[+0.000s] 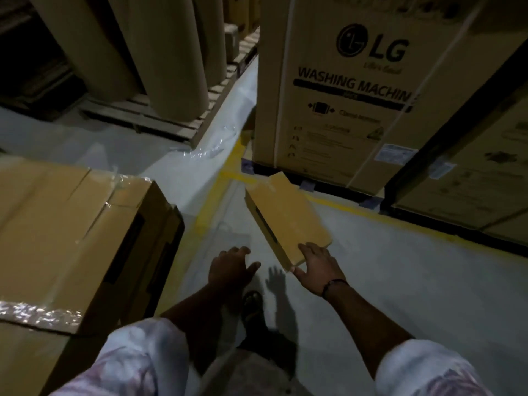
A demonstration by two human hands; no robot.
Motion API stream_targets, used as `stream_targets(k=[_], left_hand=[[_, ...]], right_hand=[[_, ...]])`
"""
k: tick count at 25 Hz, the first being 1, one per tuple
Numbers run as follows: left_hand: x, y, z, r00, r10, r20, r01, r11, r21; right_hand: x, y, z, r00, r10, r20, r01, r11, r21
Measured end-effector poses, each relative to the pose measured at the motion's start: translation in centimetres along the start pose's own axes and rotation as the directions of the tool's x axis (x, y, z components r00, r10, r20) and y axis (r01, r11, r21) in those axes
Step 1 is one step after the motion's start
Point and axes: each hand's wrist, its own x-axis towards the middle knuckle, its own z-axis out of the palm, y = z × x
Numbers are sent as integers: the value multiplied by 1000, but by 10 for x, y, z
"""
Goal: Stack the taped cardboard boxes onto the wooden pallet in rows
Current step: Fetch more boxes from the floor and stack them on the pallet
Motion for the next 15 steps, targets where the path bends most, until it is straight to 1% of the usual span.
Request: stream_targets(k=[1, 3, 5, 7, 9, 12, 15], left_hand=[[21, 6, 1, 999, -41, 25, 42, 999, -34], [63, 19, 4, 996, -69, 51, 72, 996, -58], [106, 34, 8, 991, -119, 53, 125, 986, -109], [146, 47, 19, 979, -199, 47, 204, 967, -155], [190, 53, 39, 960, -277, 37, 279, 936, -214], [262, 51, 95, 909, -417, 4, 397, 862, -316], [331, 56, 167, 853, -521, -38, 475, 804, -358]], right_hand=[[23, 9, -6, 1000, -6, 27, 7, 1000, -16], [70, 28, -25, 998, -37, 50, 41, 997, -65], [123, 46, -44, 993, -62, 100, 72, 993, -97], [177, 69, -53, 988, -81, 133, 94, 990, -101], [240, 92, -58, 980, -129, 155, 146, 984, -105], [346, 128, -36, 962, -190, 198, 213, 972, -102], [444, 170, 16, 940, -248, 234, 268, 961, -59]])
